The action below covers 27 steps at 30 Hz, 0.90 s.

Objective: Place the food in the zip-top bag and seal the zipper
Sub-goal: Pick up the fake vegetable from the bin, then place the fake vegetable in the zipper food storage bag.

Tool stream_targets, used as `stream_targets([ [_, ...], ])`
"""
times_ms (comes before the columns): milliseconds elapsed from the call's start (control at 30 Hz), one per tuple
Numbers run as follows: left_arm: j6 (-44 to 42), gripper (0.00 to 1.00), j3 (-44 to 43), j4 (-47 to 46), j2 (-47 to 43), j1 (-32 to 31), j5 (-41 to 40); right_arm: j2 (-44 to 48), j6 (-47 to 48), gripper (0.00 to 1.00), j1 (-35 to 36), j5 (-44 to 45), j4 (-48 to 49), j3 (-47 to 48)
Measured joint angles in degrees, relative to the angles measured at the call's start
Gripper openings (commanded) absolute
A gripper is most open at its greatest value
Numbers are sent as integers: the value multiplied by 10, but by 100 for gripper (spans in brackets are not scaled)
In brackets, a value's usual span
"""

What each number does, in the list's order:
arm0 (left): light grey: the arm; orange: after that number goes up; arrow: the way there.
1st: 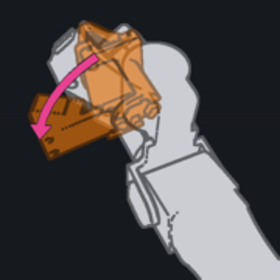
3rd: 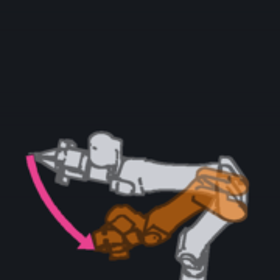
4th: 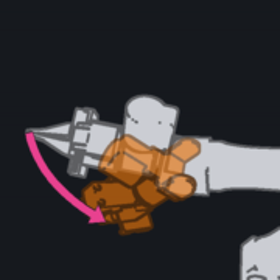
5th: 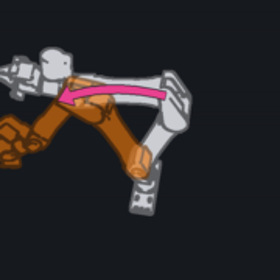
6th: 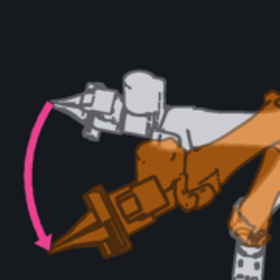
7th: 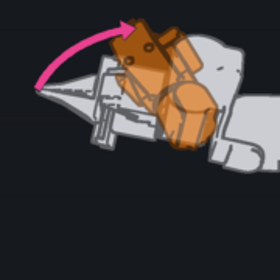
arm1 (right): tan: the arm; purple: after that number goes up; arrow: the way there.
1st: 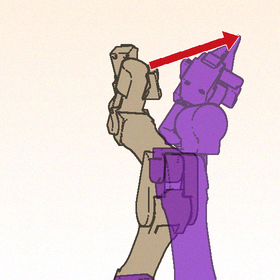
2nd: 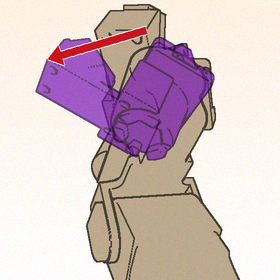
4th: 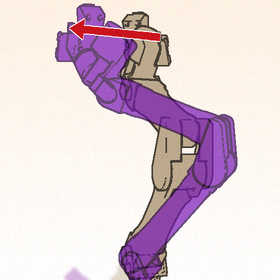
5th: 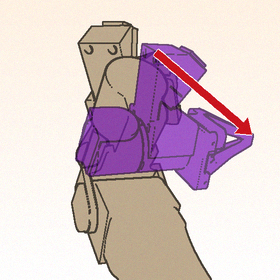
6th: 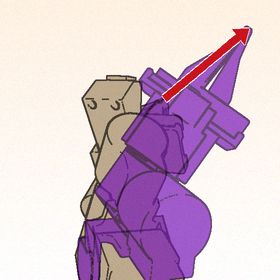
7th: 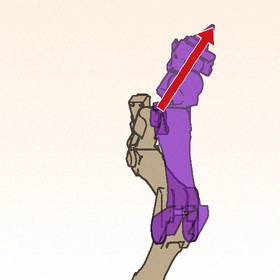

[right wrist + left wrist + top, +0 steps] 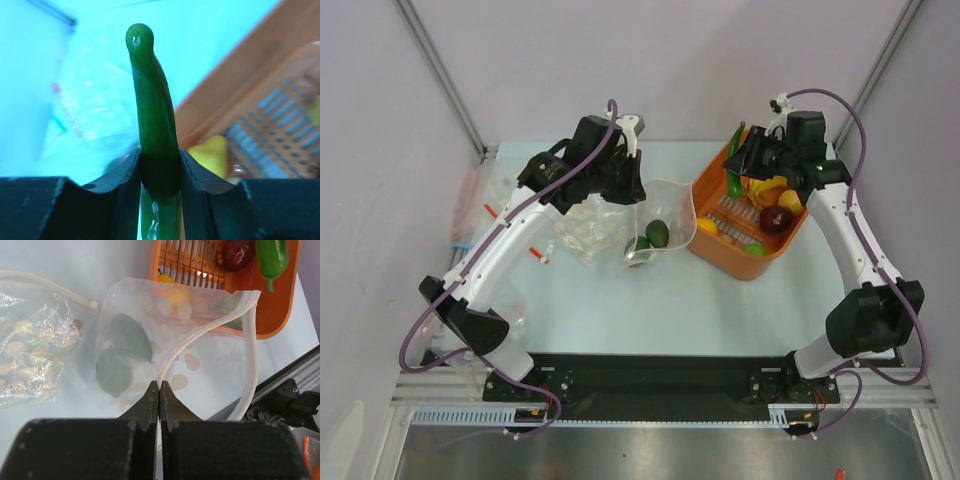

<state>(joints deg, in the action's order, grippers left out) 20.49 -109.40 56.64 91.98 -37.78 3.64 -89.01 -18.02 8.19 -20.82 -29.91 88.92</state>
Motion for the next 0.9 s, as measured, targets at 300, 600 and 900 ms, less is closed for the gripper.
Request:
stream_targets([
  [300,0,0,0,0,0,0,7,126,-89,21,56,-99,62,-61],
  [600,15,0,-9,1,6,0,56,172,-139,22,177,-96,151,-89],
  [900,42,0,-31,3,12,0,118,180,-107,20,241,-6,254,-164],
])
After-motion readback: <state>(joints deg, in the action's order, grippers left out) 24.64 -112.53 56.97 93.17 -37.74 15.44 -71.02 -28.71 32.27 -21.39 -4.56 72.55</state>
